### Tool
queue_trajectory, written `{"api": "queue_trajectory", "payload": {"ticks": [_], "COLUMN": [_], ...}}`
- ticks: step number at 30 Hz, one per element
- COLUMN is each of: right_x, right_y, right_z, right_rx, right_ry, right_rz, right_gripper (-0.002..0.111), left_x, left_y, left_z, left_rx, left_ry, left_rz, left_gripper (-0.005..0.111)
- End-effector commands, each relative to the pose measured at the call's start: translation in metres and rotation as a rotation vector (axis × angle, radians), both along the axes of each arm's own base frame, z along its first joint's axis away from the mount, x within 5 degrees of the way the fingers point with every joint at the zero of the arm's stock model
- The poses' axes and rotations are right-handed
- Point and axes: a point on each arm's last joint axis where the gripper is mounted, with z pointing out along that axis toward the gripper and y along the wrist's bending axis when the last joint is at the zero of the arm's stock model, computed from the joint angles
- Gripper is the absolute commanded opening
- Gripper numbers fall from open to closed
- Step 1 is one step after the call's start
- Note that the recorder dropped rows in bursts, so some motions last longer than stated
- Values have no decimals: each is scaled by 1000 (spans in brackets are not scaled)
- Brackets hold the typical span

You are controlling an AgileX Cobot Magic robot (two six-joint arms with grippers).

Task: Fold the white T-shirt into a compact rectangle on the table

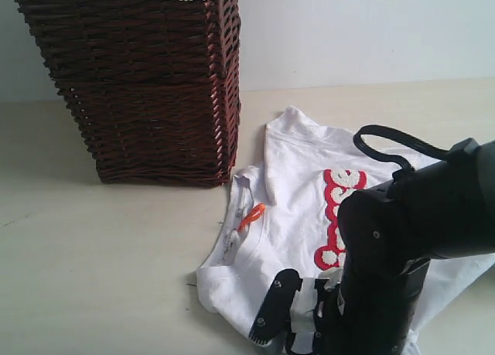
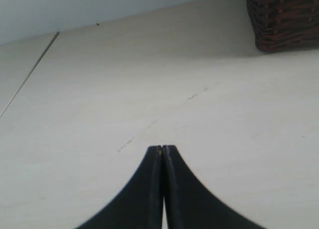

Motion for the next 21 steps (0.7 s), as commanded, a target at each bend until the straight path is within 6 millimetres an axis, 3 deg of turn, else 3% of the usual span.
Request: {"api": "queue_trajectory", "payload": {"ticks": [1,9,18,21], "right_x": [-8,-14,1,-1], "right_y": [-4,-6,6,10], "right_z": [28,83,131,144], "right_rx": [18,146,267,308], "right_ry": [12,-43,-188,-164], "right_rz": [47,102,104,96], "right_gripper": [0,0,0,0], "left_x": [0,0,0,0], "left_y": [0,0,0,0], "left_z": [1,1,1,1], "left_rx": [-14,-14,-14,-14], "left_ry": [-8,-8,-8,-8], "left_rz": [4,4,4,4], "left_gripper": [0,0,0,0]}}
